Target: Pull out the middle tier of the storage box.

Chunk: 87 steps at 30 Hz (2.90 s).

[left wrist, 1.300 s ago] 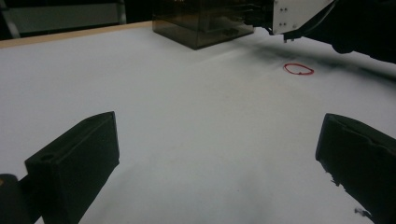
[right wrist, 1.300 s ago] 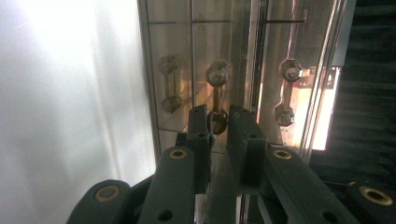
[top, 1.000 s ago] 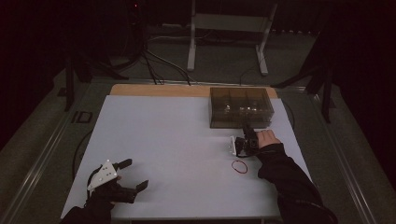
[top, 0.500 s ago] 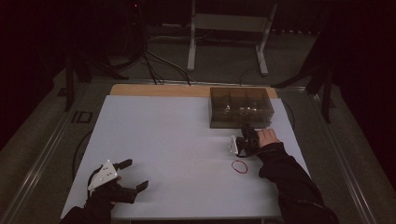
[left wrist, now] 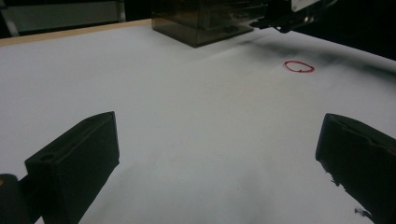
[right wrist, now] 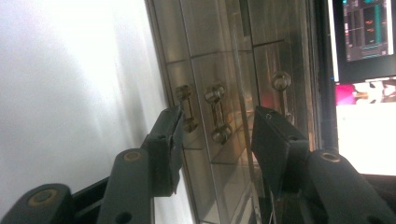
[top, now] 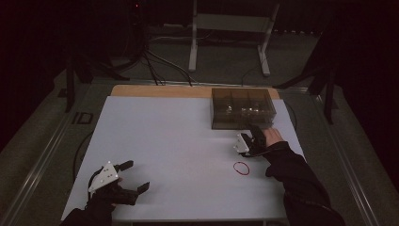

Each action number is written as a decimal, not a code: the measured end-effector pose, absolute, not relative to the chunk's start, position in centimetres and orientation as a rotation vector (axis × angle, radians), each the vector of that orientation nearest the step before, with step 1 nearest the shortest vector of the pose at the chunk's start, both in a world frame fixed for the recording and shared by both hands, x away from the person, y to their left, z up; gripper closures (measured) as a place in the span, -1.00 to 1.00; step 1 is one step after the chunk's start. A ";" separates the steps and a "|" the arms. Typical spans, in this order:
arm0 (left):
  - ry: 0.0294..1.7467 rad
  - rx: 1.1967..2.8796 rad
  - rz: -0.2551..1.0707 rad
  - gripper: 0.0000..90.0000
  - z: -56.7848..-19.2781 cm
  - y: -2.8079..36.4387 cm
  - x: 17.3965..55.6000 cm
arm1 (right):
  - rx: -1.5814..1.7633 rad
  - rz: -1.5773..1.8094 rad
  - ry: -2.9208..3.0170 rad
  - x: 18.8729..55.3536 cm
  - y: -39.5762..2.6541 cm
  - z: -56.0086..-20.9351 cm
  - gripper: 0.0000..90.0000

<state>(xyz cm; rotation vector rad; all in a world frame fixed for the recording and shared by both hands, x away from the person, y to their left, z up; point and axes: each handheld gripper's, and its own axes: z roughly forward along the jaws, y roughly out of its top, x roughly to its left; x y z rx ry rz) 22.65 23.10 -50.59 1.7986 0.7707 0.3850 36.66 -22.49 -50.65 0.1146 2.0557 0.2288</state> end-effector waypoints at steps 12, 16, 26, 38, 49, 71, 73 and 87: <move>0.768 1.803 0.384 -0.98 -50.6 23.1 22.7 | 0.249 0.328 2.240 37.0 -24.7 -49.5 -0.32; 0.768 1.804 0.387 -0.98 -50.6 23.1 22.7 | 0.291 0.368 2.276 36.9 -25.2 -49.4 -0.68; 0.770 1.800 0.384 -0.98 -50.6 23.1 22.7 | 0.337 0.470 2.304 36.8 -26.4 -48.6 -0.91; 0.771 1.800 0.383 -0.98 -50.7 23.0 22.7 | 0.316 0.506 2.348 37.3 -28.1 -46.7 -0.89; 0.769 1.800 0.382 -0.97 -50.6 23.1 22.8 | 0.357 0.499 2.441 38.9 -28.8 -45.6 -0.80; 0.775 1.792 0.374 -0.98 -50.7 23.2 22.8 | 0.073 0.309 2.539 42.4 -28.1 -44.6 0.39; 0.777 1.789 0.374 -0.98 -50.7 23.2 22.7 | 0.029 0.296 2.535 42.7 -28.1 -44.6 0.49; 0.773 1.795 0.375 -0.98 -50.7 23.2 22.7 | -0.076 0.141 2.594 44.3 -27.2 -45.0 0.72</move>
